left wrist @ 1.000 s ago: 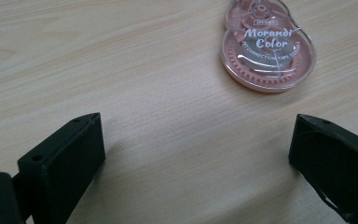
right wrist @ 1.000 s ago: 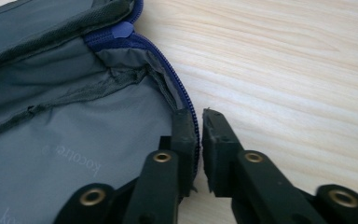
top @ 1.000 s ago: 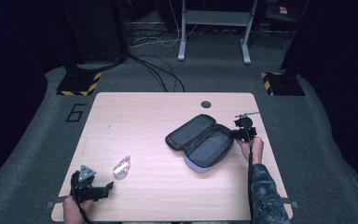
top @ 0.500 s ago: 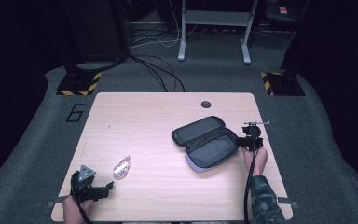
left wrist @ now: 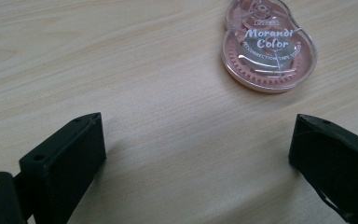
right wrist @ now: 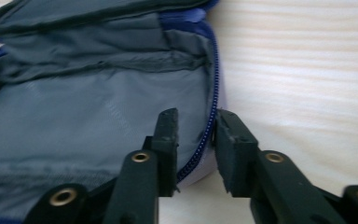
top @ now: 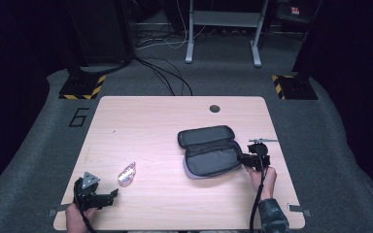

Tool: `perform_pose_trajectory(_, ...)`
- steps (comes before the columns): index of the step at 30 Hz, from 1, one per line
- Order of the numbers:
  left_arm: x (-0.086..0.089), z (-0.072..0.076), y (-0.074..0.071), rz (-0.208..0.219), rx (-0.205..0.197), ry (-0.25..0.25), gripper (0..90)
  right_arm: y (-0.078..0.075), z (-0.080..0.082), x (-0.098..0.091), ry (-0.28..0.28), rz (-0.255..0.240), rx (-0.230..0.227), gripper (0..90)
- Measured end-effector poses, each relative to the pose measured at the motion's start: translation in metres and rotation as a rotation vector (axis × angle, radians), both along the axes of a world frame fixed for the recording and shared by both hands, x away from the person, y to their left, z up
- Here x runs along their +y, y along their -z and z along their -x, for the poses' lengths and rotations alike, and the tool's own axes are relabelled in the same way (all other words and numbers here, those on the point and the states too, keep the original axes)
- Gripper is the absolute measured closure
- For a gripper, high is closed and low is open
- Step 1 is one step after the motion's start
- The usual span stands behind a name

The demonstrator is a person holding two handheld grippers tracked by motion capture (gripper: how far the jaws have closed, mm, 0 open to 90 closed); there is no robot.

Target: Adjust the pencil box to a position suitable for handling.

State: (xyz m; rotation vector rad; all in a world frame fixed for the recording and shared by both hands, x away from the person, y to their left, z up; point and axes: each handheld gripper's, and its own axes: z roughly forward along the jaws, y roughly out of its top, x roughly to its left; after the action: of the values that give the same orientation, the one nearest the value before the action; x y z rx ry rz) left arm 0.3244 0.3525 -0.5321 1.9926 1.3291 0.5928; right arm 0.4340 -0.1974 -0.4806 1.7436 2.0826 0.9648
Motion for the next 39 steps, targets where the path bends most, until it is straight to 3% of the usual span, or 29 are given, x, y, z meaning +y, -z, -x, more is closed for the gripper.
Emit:
perform_pose_trajectory(1,0.000,0.000,0.000,-0.001,0.000,0.001,3.5,0.001,0.003,0.002,-0.029,-0.009,-0.005,67.3)
perform_pose_trajectory(11,0.000,0.000,0.000,0.000,0.001,0.001,3.5,0.004,0.019,0.034,-0.129,-0.042,-0.019,57.9)
perform_pose_trajectory(16,0.001,0.000,-0.001,-0.005,0.010,0.007,3.6,0.008,0.015,0.037,-0.134,0.000,-0.037,54.7)
perform_pose_trajectory(19,0.001,0.000,-0.001,-0.003,0.014,0.008,3.7,0.011,0.007,0.033,-0.106,-0.001,-0.046,54.4)
perform_pose_trajectory(22,0.001,0.000,-0.001,-0.002,0.011,0.007,3.8,0.018,-0.002,0.031,-0.102,0.011,-0.057,57.0)
perform_pose_trajectory(23,0.001,0.000,-0.001,-0.003,0.007,0.007,3.7,0.022,-0.007,0.032,-0.107,0.016,-0.059,62.6)
perform_pose_trajectory(28,0.001,0.000,-0.001,-0.001,0.007,0.005,3.8,0.025,-0.014,0.038,-0.114,0.049,-0.078,69.9)
perform_pose_trajectory(34,0.001,0.000,-0.001,-0.001,0.007,0.004,3.9,0.022,-0.024,0.046,-0.127,-0.010,-0.057,68.7)
perform_pose_trajectory(38,0.001,0.000,-0.001,-0.002,0.007,0.003,3.9,0.023,-0.024,0.055,-0.152,-0.048,-0.035,62.9)
perform_pose_trajectory(39,0.001,0.000,-0.001,-0.002,0.006,0.003,3.9,0.020,-0.023,0.056,-0.159,-0.057,-0.043,57.0)
